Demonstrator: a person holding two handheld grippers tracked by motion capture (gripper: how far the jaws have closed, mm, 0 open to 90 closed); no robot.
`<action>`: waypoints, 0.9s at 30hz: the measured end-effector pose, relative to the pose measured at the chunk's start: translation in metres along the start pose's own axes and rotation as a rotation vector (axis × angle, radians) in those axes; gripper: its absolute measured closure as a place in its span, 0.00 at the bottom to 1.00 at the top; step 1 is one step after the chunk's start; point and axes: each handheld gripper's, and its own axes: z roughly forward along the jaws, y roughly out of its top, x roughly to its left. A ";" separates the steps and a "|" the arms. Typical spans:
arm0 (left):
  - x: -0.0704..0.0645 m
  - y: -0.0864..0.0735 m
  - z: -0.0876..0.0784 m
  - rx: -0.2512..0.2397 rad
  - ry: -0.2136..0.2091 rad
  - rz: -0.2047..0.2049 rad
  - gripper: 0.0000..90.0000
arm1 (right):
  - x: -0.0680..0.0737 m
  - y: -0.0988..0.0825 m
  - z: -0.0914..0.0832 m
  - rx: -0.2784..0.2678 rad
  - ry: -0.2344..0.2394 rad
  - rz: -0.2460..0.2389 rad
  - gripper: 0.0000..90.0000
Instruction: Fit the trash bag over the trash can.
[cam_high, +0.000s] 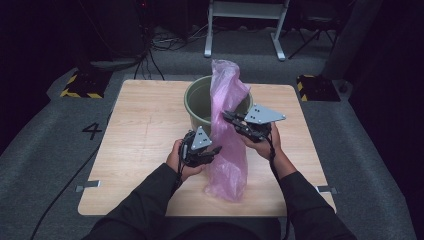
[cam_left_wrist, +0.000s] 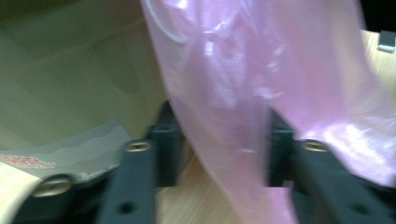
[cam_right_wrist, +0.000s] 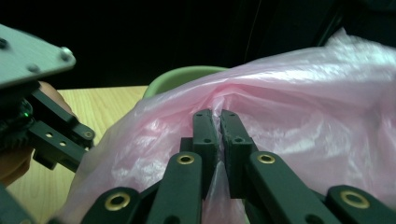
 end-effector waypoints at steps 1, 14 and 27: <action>0.000 -0.001 -0.002 -0.009 -0.011 0.012 0.80 | -0.001 0.000 0.001 0.008 0.009 0.007 0.95; -0.001 -0.005 -0.030 -0.080 -0.021 0.106 0.97 | -0.009 0.005 0.002 0.075 -0.014 0.048 0.65; -0.003 -0.001 -0.045 -0.138 -0.013 0.128 0.99 | -0.021 0.015 0.017 0.176 -0.022 0.061 0.61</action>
